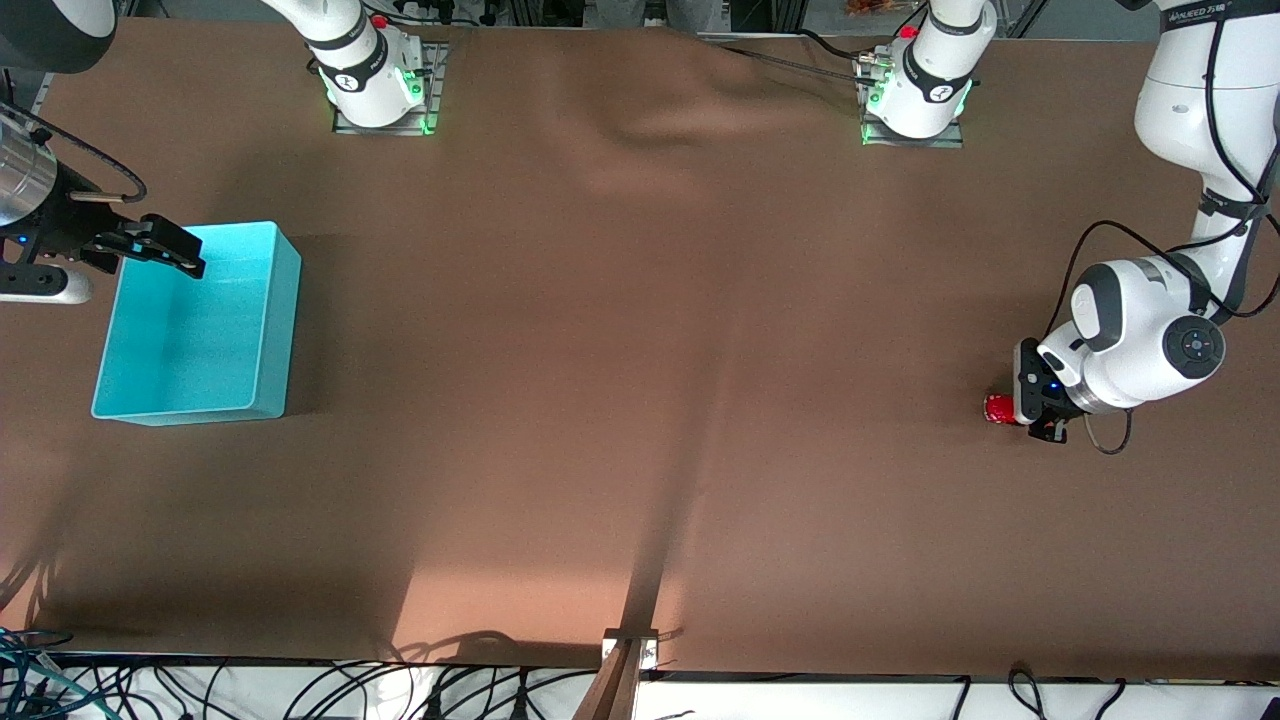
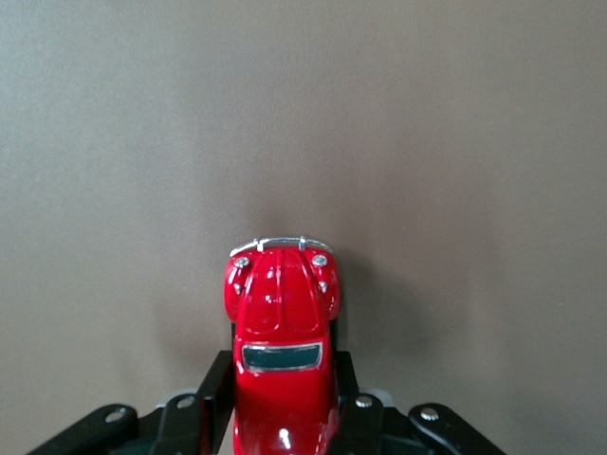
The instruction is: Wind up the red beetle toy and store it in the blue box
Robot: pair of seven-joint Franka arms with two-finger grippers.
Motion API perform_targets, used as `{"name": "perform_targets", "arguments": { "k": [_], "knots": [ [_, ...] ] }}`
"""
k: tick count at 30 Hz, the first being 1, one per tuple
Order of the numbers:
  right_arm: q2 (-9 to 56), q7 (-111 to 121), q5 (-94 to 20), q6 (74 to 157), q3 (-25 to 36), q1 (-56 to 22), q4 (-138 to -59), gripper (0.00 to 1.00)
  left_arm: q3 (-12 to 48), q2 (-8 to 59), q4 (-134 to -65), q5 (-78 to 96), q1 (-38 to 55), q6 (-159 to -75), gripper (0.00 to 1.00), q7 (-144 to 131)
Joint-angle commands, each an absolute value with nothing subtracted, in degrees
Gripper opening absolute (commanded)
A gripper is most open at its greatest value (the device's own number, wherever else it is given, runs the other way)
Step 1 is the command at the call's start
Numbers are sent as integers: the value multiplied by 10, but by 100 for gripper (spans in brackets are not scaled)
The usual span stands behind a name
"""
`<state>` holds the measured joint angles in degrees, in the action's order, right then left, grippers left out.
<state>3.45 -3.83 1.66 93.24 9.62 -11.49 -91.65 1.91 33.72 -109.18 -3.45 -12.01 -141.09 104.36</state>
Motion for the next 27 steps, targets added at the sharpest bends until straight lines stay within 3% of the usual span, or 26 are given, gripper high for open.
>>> {"name": "perform_targets", "arguments": {
  "k": [1,14,27],
  "knots": [
    [32,-40,16,933,96,-114,-916,100,25,343,-1088,-43,-127,-1412,9,1056],
    [32,-40,16,933,96,-114,-917,100,22,357,-1083,-44,-148,-1412,11,1056],
    [33,-40,16,933,96,-114,-916,100,22,409,-1028,-49,-221,-1412,11,1128]
  ]
}}
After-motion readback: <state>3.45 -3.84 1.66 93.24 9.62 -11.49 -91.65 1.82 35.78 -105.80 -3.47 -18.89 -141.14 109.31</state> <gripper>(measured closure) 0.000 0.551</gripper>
